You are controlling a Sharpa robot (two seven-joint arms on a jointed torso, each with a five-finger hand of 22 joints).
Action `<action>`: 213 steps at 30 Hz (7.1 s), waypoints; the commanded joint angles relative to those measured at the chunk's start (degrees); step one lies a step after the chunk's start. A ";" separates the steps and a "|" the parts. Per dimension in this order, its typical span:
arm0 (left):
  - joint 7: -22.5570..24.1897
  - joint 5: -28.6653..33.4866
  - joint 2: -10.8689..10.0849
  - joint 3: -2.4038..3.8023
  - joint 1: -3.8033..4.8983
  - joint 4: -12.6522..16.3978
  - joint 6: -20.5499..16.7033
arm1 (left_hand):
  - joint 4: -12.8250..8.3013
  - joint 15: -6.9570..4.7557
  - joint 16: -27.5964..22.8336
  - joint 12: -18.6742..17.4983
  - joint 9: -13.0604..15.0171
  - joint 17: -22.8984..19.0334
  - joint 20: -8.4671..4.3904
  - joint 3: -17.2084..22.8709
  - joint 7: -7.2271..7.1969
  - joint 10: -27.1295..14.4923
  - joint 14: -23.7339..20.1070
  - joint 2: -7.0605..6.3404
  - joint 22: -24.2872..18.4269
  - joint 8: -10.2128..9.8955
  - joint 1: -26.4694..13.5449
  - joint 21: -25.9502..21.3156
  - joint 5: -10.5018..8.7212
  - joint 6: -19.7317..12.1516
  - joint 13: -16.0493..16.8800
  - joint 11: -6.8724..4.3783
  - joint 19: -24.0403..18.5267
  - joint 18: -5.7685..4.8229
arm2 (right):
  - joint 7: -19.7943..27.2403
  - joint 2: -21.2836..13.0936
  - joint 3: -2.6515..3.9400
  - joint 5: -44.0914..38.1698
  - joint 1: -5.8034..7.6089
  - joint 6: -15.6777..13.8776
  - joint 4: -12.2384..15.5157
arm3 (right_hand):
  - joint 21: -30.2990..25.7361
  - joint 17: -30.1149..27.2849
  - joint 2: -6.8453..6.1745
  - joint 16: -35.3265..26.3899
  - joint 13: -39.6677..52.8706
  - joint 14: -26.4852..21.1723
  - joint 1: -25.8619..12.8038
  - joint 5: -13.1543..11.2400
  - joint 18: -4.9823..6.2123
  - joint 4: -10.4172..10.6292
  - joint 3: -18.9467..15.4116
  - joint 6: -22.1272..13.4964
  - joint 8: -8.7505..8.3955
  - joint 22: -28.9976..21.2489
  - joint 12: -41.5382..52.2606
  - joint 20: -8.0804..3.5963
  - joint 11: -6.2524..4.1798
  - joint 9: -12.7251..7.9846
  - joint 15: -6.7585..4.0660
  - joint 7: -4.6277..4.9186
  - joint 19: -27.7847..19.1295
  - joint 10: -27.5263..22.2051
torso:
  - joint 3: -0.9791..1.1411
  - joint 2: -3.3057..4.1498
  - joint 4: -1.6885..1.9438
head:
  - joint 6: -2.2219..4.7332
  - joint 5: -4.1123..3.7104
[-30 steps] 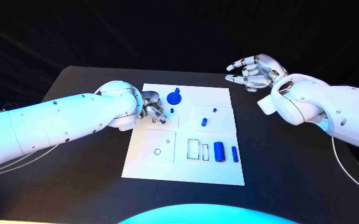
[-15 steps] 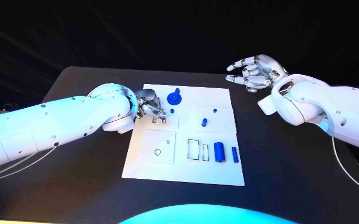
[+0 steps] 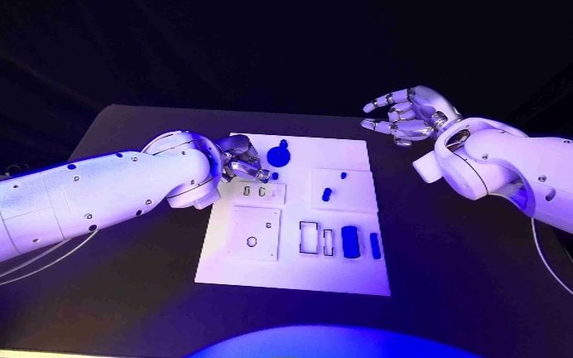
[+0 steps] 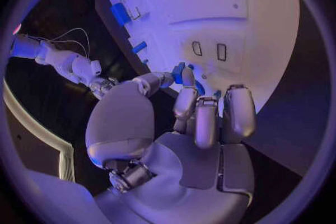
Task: Assemble the parts on the task board
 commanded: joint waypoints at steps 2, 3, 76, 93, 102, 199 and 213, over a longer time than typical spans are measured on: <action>-1.20 -2.91 0.78 -0.08 -0.02 -0.73 1.31 | -8.62 -0.32 -0.29 -0.22 -0.04 11.73 0.11 8.32 -0.92 -0.46 5.15 1.19 -0.01 -0.18 1.22 -0.14 -0.16 1.04 -0.04 -0.05 0.36 -1.10 | 0.37 -0.06 0.01 -0.45 -0.04 0.20 0.13 | -0.12 1.43 -0.12 -0.18 -0.02 2.62 -0.49 0.19 0.69 -0.10 0.35 -0.31 0.36 -0.03 -0.22 -0.02 -0.03 -0.05 -0.26 -0.09 -0.34 -0.17 | -0.04 0.07 -0.11 | -0.21 -0.06; -1.52 -3.22 0.89 -0.11 -0.03 -0.87 1.59 | -8.62 -0.32 -0.29 -0.22 -0.04 11.73 0.11 8.32 -0.92 -0.46 5.15 1.19 -0.01 -0.18 1.22 -0.14 -0.16 1.04 -0.04 -0.05 0.36 -1.10 | 0.37 -0.06 0.01 -0.45 -0.04 0.19 0.13 | -0.12 1.43 -0.12 -0.18 -0.02 2.62 -0.49 0.19 0.69 -0.10 0.35 -0.31 0.36 -0.03 -0.22 -0.02 -0.03 -0.05 -0.26 -0.09 -0.34 -0.17 | -0.04 0.06 -0.09 | -0.26 -0.09; -2.49 -4.55 1.32 -0.62 -1.07 -0.94 8.44 | -8.66 -0.03 -0.20 -1.49 -1.87 12.01 0.35 4.21 -0.58 -0.70 5.22 -0.40 -0.30 -1.29 5.35 -0.54 -0.70 1.02 -0.95 0.22 0.17 -1.06 | 0.51 -0.11 0.01 -0.44 -0.04 0.08 0.01 | -0.34 1.37 -0.05 -0.25 -0.08 2.63 -0.94 0.32 0.72 -0.11 0.48 -0.43 0.55 -0.11 -0.25 -0.04 -0.05 -0.08 -0.28 -0.12 -0.33 -0.13 | -0.03 -0.03 0.01 | -0.84 -0.01; -2.81 -3.73 1.51 -0.64 -1.08 -1.25 7.12 | -5.57 -0.21 -0.17 -1.01 -2.92 12.09 0.45 1.51 -1.10 0.14 5.25 -0.79 0.06 -1.45 4.36 -0.60 -0.60 1.58 0.08 -0.07 0.49 -1.14 | 0.48 -0.14 0.01 -0.40 -0.04 0.01 0.05 | -0.34 1.37 -0.05 -0.25 -0.08 2.63 -0.94 0.32 0.72 -0.11 0.48 -0.43 0.55 -0.11 -0.25 -0.04 -0.05 -0.08 -0.28 -0.12 -0.33 -0.13 | -0.02 0.02 0.01 | -0.79 -0.05; -2.95 -3.69 1.63 -0.64 -1.08 -1.36 7.37 | -2.95 -0.49 -0.14 -0.90 -3.69 12.15 0.26 -0.97 -1.57 0.36 5.27 -1.09 0.02 -1.51 3.50 -0.79 -0.68 1.97 0.48 -0.40 0.55 -1.14 | 0.48 -0.17 0.01 -0.40 -0.03 -0.03 0.06 | -0.44 1.27 -0.04 -0.33 -0.18 2.61 -1.17 0.36 0.73 -0.12 0.55 -0.49 0.65 -0.15 -0.32 -0.05 -0.05 -0.10 -0.29 -0.13 -0.32 -0.19 | -0.03 0.02 -0.01 | -0.81 -0.07; -3.32 -4.17 1.65 -0.46 -1.07 -2.08 5.83 | 10.97 -0.83 0.14 0.37 -8.94 12.81 -0.23 -18.80 -2.10 1.80 5.45 1.46 1.22 -1.59 -1.92 -1.16 -20.91 4.89 4.05 -0.77 1.73 -1.36 | 0.75 -0.44 0.01 -0.28 -0.03 -0.21 0.08 | -1.01 0.66 -0.03 -0.70 -0.22 2.49 -1.95 0.33 0.80 -0.04 0.70 -0.67 0.97 -0.40 -0.32 -0.08 -0.07 -0.16 -0.31 -0.14 -0.42 -0.11 | -0.09 0.00 0.02 | -0.48 -0.72; -3.41 -3.28 0.34 0.43 -1.01 -0.66 6.04 | 10.96 -0.84 0.13 0.36 -8.98 12.79 -0.24 -18.97 -2.11 1.81 5.45 1.52 1.21 -1.56 -2.10 -1.16 -21.30 4.91 4.06 -0.78 1.73 -1.35 | 0.83 -0.47 0.01 -0.27 -0.03 -0.24 0.02 | -1.16 0.56 -0.02 -0.77 -0.21 2.46 -2.16 0.31 0.83 -0.03 0.68 -0.71 1.00 -0.48 -0.30 -0.08 -0.07 -0.17 -0.31 -0.14 -0.46 -0.08 | -0.02 -0.03 0.02 | -0.41 -0.78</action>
